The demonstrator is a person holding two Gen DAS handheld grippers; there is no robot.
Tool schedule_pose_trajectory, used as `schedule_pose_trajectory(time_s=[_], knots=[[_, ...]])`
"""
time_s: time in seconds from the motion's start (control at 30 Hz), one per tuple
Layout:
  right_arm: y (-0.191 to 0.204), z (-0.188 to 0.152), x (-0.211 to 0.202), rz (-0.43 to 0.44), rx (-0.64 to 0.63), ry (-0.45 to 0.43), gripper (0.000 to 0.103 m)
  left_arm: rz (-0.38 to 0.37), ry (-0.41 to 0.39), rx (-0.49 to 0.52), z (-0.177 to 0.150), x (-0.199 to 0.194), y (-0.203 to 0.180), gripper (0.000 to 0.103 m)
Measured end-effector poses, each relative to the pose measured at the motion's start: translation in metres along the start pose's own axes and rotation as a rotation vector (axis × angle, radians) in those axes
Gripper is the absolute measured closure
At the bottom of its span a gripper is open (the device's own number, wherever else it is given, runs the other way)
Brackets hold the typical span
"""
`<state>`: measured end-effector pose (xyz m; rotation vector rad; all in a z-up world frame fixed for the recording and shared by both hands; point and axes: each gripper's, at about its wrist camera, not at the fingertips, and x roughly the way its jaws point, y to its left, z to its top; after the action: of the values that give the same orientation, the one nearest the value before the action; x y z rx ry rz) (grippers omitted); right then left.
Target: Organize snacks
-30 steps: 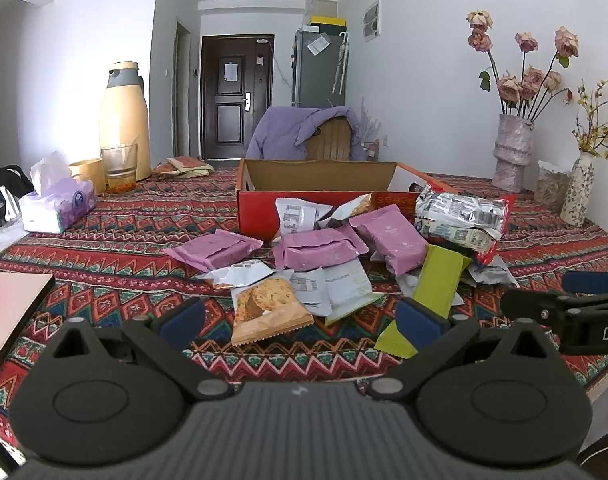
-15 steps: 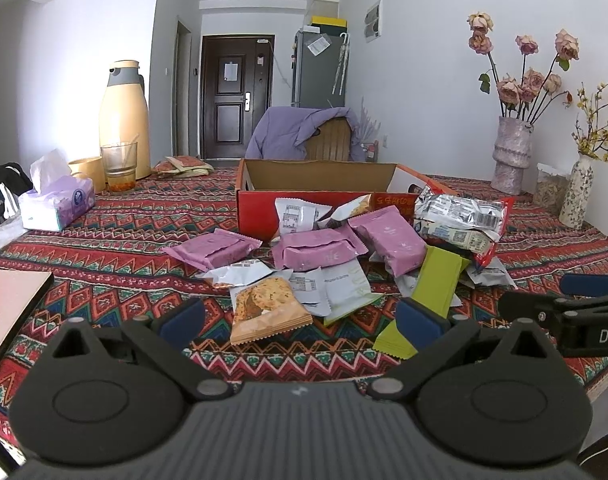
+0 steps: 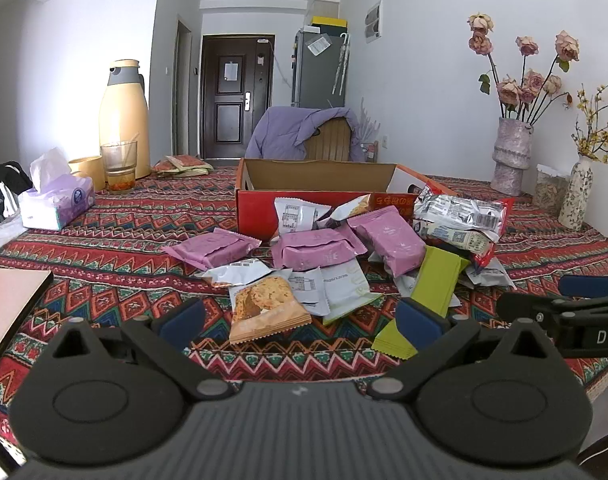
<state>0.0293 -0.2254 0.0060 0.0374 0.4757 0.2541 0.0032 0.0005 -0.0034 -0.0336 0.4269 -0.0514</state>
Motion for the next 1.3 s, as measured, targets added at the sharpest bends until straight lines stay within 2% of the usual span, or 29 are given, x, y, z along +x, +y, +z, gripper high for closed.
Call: schedule_pose_trajectory(time_s=[1.3], knots=[[0.0023, -0.0033, 0.0071, -0.002, -0.003, 0.017, 0.000, -0.004, 0.011, -0.016, -0.0001, 0.0040, 0.0041, 0.000]])
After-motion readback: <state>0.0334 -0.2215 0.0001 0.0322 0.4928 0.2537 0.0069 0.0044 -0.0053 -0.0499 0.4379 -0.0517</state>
